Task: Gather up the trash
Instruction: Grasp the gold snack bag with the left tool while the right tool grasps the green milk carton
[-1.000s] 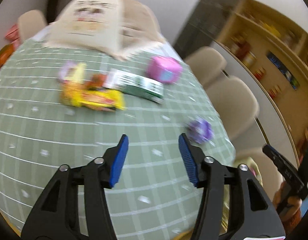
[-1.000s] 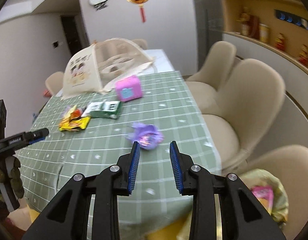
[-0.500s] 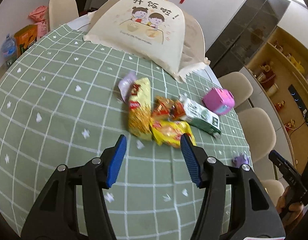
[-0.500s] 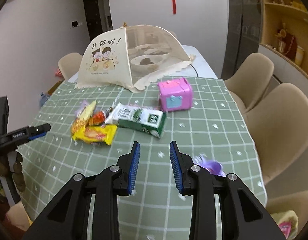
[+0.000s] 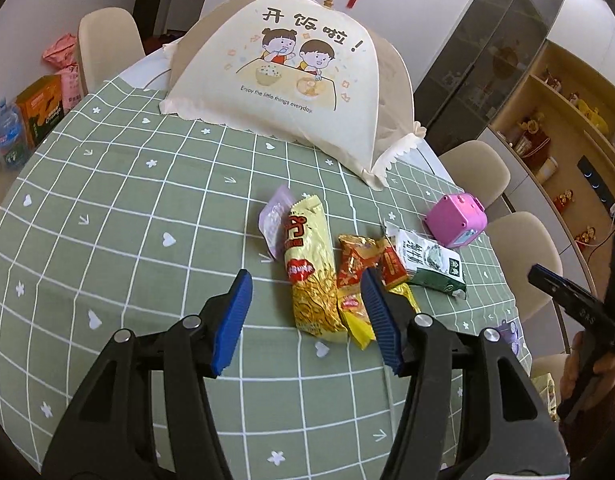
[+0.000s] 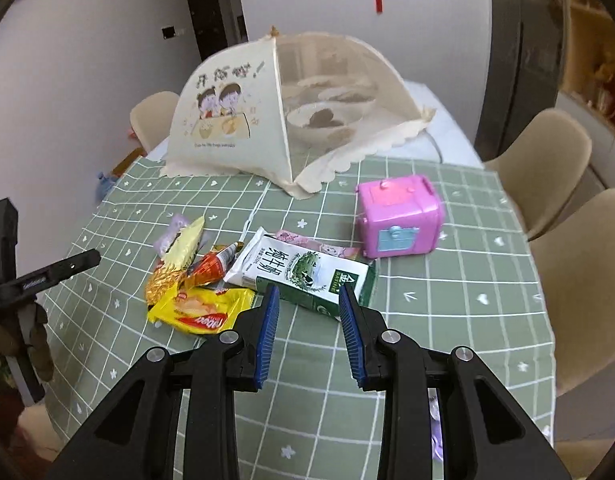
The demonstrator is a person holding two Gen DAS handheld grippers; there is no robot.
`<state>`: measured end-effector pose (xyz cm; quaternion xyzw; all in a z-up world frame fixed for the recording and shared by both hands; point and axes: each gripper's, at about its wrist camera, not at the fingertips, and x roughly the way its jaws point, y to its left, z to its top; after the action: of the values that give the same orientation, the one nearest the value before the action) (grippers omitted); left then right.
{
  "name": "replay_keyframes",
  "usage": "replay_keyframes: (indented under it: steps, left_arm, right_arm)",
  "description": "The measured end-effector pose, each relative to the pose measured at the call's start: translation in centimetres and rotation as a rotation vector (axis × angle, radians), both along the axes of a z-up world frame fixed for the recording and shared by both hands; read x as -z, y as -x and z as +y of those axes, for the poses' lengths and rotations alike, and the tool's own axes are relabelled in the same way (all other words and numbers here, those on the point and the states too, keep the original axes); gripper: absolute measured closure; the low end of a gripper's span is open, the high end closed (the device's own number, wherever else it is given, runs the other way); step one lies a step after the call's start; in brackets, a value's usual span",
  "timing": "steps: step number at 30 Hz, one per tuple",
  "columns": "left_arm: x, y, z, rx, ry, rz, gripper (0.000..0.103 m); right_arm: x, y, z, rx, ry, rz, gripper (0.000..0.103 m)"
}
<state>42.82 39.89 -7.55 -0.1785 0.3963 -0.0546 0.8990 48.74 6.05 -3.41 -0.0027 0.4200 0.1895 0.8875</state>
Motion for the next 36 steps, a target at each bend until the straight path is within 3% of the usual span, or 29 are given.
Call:
replay_keyframes:
  steps: [3,6,9,13,19,29,33,36]
  left_arm:
    - [0.3,-0.5,0.6,-0.007,0.001,0.007,0.049]
    - [1.1,-0.9,1.2,-0.021,0.005,0.032,0.049]
    - [2.3,-1.2,1.5,-0.028,0.016,0.065,0.049]
    - [3.2,-1.8,1.6,-0.031,0.020,0.091,0.049]
    - [3.2,-2.6,1.6,-0.028,0.017,0.089,0.049]
    - [4.1,-5.5,0.3,0.020,0.036,0.100,0.044]
    - [4.9,-6.5,-0.6,0.028,0.046,0.129,0.044]
    - [4.9,-6.8,-1.2,0.046,0.041,0.132,0.044]
  right_arm:
    - [1.1,-2.0,0.7,-0.002,0.015,0.042,0.073]
    - [2.3,-4.0,2.2,-0.072,0.056,0.061,0.073]
    - [3.6,-6.0,4.8,-0.153,0.162,0.028,0.073]
    - [5.5,-8.9,7.2,-0.240,0.189,0.056,0.073]
    - [8.3,-12.6,6.5,-0.150,0.125,0.134,0.073]
    - [9.6,-6.4,2.5,-0.088,-0.089,0.264,0.073]
    - [10.0,-3.8,2.6,-0.127,-0.089,0.301,0.073]
    - [9.1,-2.9,3.1,-0.144,-0.044,0.238,0.073]
